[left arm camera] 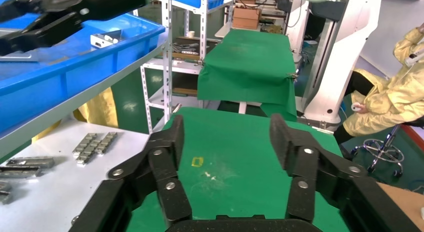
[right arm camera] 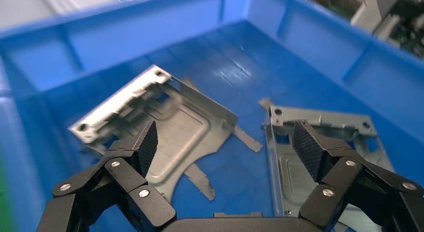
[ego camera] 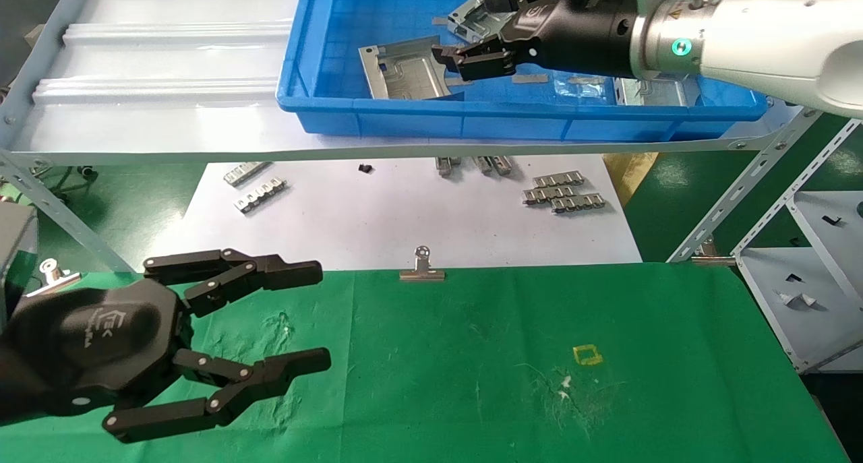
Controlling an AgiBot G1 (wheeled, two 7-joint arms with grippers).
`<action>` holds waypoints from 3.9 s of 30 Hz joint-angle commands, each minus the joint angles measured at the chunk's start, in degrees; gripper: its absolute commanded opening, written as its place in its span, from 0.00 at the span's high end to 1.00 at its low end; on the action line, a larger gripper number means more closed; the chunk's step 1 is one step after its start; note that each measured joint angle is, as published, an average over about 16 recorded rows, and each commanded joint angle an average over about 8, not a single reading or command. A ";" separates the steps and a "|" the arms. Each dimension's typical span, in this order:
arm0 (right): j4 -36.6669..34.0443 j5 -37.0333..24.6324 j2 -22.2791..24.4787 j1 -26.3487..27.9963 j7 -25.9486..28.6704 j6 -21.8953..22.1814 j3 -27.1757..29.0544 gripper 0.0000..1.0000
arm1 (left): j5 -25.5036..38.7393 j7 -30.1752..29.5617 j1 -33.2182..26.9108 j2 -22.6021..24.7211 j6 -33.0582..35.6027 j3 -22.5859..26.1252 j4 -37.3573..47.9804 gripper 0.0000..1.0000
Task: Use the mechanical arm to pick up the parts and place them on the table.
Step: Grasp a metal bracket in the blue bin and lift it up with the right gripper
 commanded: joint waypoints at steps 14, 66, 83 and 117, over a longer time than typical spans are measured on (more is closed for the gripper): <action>-9.39 -1.70 -7.32 2.21 1.00 15.75 -2.68 1.00 | 0.00 0.00 0.00 0.00 0.00 0.00 0.00 0.00; -6.76 8.87 -4.92 6.06 1.78 11.51 -13.06 0.99 | 0.00 0.00 0.00 0.00 0.00 0.00 0.00 0.00; -13.61 7.46 -6.06 7.75 -0.05 7.10 -14.53 0.00 | 0.00 0.00 0.00 0.00 0.00 0.00 0.00 0.00; -7.41 9.01 -7.17 1.97 5.35 18.94 -18.30 1.00 | 0.00 0.00 0.00 0.00 0.00 0.00 0.00 0.00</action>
